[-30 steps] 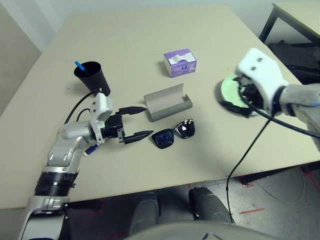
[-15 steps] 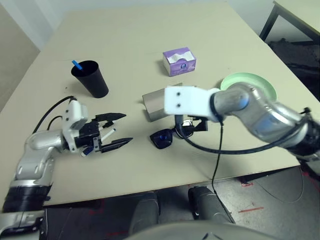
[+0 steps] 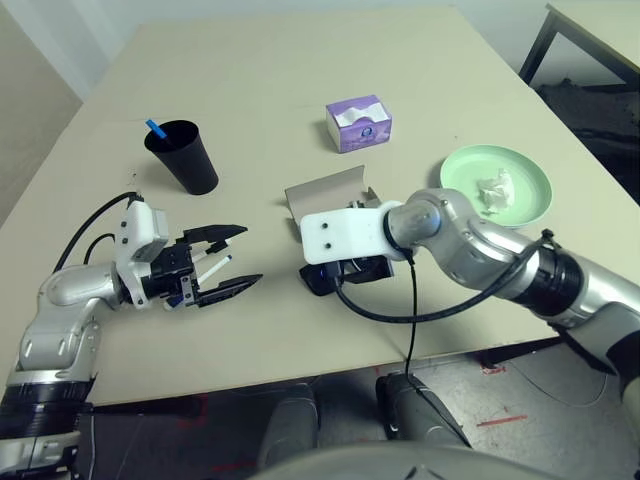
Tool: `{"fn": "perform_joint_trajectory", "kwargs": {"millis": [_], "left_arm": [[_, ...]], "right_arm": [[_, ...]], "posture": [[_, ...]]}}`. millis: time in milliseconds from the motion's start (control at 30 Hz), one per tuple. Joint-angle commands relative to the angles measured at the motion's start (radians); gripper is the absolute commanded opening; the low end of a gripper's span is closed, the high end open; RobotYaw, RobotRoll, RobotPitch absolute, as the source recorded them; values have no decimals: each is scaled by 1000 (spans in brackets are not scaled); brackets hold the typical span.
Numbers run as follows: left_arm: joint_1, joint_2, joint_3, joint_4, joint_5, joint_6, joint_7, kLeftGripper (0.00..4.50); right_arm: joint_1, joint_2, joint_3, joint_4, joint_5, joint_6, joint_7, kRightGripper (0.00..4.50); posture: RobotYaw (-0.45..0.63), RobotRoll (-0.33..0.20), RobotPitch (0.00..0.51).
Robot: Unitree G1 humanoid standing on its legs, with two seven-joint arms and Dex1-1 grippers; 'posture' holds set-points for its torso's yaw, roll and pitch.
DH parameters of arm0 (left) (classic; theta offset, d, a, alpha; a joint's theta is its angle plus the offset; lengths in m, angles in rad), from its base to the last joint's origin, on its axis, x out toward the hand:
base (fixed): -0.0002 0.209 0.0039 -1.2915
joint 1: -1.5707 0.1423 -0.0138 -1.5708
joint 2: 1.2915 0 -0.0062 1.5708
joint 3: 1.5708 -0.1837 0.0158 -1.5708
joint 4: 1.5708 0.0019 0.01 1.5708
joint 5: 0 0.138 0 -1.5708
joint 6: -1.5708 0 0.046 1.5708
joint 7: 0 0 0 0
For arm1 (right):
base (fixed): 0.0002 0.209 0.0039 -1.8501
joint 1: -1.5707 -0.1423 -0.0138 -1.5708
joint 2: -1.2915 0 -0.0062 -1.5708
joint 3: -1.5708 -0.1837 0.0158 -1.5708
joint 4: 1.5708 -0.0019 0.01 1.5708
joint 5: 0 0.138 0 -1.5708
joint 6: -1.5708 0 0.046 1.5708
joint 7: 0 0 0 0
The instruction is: Organize and tidy the items on the table.
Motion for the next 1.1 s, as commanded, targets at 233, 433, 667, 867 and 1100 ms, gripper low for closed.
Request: {"fn": "perform_joint_trajectory", "kwargs": {"millis": [233, 433, 667, 867, 1100], "left_arm": [[9, -1, -4, -15, -5, 4, 8, 4500], [15, 1, -2, -12, -6, 2, 4, 4500], [26, 4, 4, -7, -7, -2, -3, 4500], [35, 0, 5, -9, -10, -7, -3, 4500], [33, -10, 14, -14, -17, -18, 7, 4500]], "right_arm": [[49, 16, 2, 45, -98, -71, 54, 4467], [61, 54, -19, 51, -119, -69, 72, 4467], [76, 62, -15, 48, -147, -78, 97, 4061], [84, 65, -25, 52, -166, -85, 114, 1925], [90, 61, -38, 53, -180, -89, 133, 143]], "posture": [[-15, 0, 133], [-14, 0, 133], [-9, 0, 132], [-5, 0, 132], [1, 0, 127]]}}
